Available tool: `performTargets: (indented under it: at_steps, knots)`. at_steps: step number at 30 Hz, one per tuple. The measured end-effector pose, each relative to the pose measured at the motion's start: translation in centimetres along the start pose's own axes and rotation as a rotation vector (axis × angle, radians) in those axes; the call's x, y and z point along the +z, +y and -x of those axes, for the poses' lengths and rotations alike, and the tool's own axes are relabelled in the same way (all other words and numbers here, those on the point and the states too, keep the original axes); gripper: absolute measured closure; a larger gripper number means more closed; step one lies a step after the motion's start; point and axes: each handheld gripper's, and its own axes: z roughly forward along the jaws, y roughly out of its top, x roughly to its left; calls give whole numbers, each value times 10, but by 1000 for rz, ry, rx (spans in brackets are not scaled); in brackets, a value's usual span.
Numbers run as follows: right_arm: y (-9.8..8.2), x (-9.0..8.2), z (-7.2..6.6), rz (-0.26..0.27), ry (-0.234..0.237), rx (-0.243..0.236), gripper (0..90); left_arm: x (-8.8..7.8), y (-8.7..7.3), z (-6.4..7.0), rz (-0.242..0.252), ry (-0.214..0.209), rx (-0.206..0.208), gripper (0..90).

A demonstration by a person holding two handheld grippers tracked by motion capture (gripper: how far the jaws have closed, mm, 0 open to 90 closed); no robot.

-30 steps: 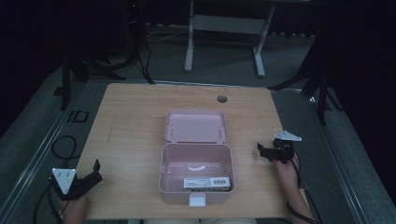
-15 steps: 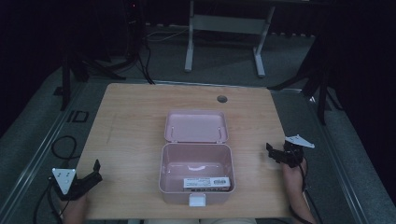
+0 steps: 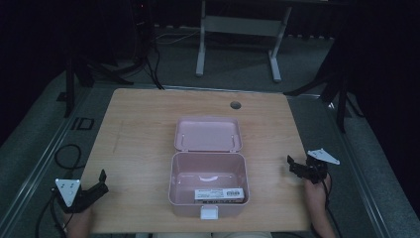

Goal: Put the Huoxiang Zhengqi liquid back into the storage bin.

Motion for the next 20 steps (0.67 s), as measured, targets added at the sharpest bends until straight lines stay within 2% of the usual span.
performTargets:
  at_steps: [8,12,20]
  knots:
    - [-3,-7,3,23,-31,17,135,-1,0,-1,6,5,-14,22]
    - [-4,-8,4,23,-27,29,135,-1,0,-2,7,5,-15,22]
    - [-4,-6,2,8,-12,16,135,-1,0,-1,8,6,-14,22]
